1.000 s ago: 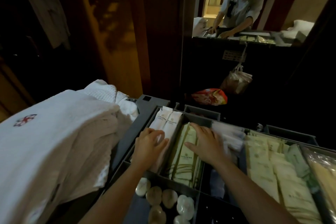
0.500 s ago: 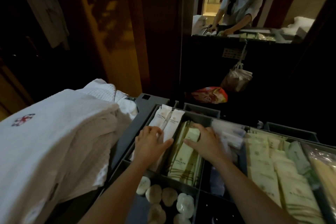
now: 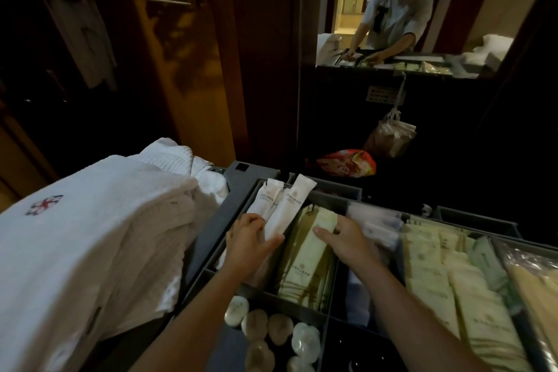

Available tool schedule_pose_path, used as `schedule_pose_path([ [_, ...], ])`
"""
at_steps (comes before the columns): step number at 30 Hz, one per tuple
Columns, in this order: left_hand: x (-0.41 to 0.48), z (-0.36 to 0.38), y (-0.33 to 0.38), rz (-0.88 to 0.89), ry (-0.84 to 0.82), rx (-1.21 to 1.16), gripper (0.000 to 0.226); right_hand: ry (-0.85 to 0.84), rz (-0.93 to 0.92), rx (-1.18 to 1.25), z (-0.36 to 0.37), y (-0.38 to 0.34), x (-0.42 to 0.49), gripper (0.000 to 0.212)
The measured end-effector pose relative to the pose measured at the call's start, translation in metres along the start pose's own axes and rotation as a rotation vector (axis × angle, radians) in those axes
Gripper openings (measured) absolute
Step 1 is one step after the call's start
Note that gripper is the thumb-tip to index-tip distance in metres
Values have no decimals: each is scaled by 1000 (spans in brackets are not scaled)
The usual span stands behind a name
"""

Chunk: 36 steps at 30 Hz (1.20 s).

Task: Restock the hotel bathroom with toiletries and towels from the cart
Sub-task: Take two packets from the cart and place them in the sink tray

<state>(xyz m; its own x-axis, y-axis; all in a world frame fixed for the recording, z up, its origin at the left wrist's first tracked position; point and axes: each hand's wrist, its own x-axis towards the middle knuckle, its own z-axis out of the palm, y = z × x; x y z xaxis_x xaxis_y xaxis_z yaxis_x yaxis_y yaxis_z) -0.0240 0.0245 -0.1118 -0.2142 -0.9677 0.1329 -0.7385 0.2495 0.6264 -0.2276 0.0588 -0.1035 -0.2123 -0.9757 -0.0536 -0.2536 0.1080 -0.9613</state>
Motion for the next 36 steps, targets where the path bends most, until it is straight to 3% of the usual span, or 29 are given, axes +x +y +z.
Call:
schedule_pose_path([
  [5, -9, -13, 13, -9, 78, -316, 14, 104, -15, 97, -9, -15, -12, 10],
  [10, -11, -41, 29, -22, 76, -560, 18, 203, -103, 201, -21, -49, -26, 9],
  [14, -26, -79, 51, -12, 30, -676, 8, 215, -195, 191, -19, -82, -42, 12],
  [17, -48, -111, 59, -33, -36, -764, 15, 211, -230, 233, -7, -108, -55, 11],
  [25, -130, -190, 35, -31, 20, -542, 13, 95, -276, 271, 53, -169, -119, 9],
  [36, -263, -277, -26, 53, 17, -306, 9, -300, -340, 117, 163, -203, -224, 8],
])
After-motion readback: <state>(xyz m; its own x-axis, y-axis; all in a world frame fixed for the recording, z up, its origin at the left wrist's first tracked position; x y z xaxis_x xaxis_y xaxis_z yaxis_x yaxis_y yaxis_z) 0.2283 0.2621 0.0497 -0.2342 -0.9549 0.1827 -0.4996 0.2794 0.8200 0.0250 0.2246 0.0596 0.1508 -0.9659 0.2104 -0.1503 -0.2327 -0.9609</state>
